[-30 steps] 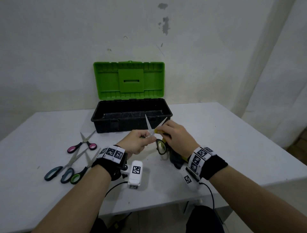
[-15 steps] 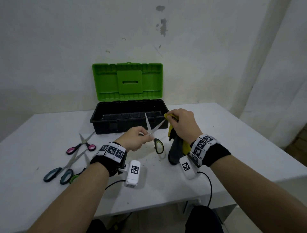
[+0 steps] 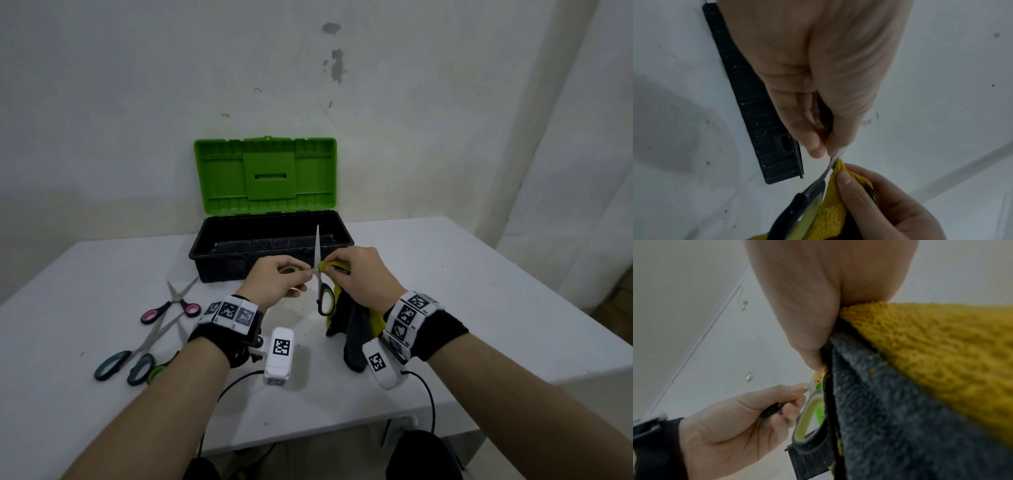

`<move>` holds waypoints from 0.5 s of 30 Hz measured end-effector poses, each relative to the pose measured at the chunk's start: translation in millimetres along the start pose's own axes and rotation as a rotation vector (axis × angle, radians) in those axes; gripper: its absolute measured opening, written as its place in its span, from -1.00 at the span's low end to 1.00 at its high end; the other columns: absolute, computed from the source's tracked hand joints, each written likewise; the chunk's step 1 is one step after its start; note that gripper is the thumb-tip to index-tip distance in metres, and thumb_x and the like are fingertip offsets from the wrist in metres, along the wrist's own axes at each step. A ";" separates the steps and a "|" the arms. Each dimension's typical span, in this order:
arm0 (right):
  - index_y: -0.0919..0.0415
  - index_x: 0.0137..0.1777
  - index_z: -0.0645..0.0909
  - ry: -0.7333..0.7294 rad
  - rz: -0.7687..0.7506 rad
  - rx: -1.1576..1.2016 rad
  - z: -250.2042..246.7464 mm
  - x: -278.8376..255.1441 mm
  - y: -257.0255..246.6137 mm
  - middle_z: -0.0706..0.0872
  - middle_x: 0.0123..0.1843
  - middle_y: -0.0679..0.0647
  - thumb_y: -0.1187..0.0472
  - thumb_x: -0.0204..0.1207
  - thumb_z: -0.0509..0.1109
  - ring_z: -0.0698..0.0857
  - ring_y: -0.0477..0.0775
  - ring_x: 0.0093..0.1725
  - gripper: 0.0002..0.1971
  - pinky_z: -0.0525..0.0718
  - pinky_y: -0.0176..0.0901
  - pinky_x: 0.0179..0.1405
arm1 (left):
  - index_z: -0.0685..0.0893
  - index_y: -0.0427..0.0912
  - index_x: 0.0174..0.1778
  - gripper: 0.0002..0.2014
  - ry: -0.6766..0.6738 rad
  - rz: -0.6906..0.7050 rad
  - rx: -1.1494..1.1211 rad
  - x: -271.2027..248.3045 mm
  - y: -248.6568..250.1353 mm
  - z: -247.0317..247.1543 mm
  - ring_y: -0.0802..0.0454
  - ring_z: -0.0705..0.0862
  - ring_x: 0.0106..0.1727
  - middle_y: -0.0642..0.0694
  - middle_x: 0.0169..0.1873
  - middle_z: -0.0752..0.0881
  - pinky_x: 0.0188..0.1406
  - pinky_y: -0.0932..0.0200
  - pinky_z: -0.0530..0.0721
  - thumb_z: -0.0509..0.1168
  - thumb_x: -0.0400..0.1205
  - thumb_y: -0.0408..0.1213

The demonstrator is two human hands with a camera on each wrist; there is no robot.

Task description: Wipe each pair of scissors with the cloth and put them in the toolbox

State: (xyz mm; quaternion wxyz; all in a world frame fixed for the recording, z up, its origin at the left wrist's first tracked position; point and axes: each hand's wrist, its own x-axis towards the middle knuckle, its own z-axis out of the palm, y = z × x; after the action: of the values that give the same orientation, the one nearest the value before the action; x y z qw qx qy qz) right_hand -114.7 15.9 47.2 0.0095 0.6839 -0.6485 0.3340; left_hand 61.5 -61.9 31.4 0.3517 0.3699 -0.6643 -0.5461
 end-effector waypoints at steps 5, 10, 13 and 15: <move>0.09 0.05 0.78 0.077 0.027 0.039 -0.2 2.5 -4.6 0.80 -0.08 0.00 0.10 0.58 0.41 0.69 -0.02 -0.09 -0.84 0.61 -0.22 -0.02 | 0.72 -0.29 -0.02 -0.84 0.069 -0.009 -0.218 -0.3 -2.0 6.3 -0.04 0.81 -0.14 -0.24 -0.17 0.81 -0.04 0.18 0.79 0.50 0.53 -0.49; 0.07 0.04 0.76 0.146 0.056 0.055 2.2 4.3 -6.9 0.80 -0.08 -0.01 0.12 0.58 0.41 0.68 -0.05 -0.08 -0.87 0.56 -0.31 -0.06 | 0.72 -0.33 0.02 -0.90 0.013 -0.029 -0.491 -3.5 -1.5 10.5 -0.10 0.81 -0.01 -0.25 -0.15 0.82 0.26 0.07 0.69 0.40 0.61 -0.50; 0.11 0.01 0.76 0.167 0.043 0.083 2.2 4.0 -13.0 0.80 -0.11 -0.03 0.13 0.57 0.42 0.69 -0.06 -0.12 -0.87 0.61 -0.26 -0.06 | 0.72 -0.25 -0.06 -0.97 0.030 -0.042 -0.612 -4.0 -0.3 13.4 0.00 0.81 -0.06 -0.13 -0.21 0.84 0.24 0.09 0.67 0.37 0.65 -0.40; 0.13 0.00 0.76 0.178 0.032 0.090 2.8 4.2 -16.5 0.80 -0.12 -0.03 0.13 0.57 0.42 0.71 -0.06 -0.11 -0.87 0.63 -0.22 -0.04 | 0.73 -0.21 -0.07 -0.93 0.027 -0.058 -0.652 -4.9 2.0 15.4 0.00 0.81 -0.06 -0.09 -0.19 0.84 0.15 0.08 0.71 0.35 0.68 -0.34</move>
State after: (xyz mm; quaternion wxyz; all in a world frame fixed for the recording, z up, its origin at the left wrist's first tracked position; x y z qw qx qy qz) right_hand -99.0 13.5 53.9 0.0309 0.6407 -0.6404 0.4224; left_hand 50.2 -50.2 30.6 0.4449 0.2637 -0.4387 -0.7349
